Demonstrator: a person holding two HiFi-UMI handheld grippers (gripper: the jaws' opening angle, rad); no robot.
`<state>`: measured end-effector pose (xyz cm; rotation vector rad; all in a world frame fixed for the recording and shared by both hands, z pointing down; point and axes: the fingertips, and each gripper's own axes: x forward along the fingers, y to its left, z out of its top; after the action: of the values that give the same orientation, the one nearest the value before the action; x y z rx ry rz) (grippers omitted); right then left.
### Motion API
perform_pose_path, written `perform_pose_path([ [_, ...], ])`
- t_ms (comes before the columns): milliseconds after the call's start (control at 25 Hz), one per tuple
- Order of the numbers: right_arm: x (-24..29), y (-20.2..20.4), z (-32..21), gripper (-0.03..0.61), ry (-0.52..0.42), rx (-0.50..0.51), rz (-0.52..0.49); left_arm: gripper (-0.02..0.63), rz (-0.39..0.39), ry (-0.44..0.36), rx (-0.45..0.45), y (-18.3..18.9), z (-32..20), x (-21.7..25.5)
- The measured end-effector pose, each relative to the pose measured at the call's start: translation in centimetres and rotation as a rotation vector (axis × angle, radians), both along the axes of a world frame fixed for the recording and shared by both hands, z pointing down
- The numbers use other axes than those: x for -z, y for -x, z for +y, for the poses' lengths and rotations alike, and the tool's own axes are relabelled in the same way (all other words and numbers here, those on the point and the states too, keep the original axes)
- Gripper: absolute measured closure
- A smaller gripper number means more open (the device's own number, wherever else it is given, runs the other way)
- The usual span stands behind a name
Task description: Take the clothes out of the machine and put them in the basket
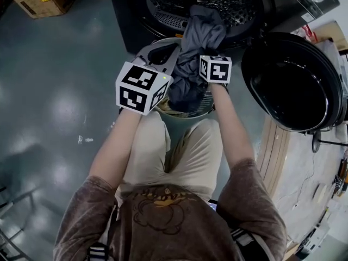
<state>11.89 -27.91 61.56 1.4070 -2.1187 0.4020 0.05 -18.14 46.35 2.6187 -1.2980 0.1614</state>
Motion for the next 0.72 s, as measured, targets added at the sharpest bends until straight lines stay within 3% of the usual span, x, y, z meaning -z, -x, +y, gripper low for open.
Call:
perform_pose_path([
  [240, -0.4, 1.7, 7.8, 0.551, 0.068, 0.137, -0.057, 0.607, 0.014, 0.005, -0.007, -0.9, -0.4, -0.1],
  [560, -1.7, 2.8, 14.8, 0.545, 0.142, 0.264, -0.058, 0.607, 0.029, 0.003, -0.027, -2.1, -0.4, -0.1],
  [640, -1.5, 2.6, 14.6, 0.521, 0.129, 0.244, -0.071, 0.607, 0.031, 0.003, -0.032, -2.4, -0.4, -0.1],
  [720, -0.8, 2.3, 13.9, 0.445, 0.111, 0.214, -0.096, 0.607, 0.032, 0.003, -0.037, -2.7, -0.5, -0.3],
])
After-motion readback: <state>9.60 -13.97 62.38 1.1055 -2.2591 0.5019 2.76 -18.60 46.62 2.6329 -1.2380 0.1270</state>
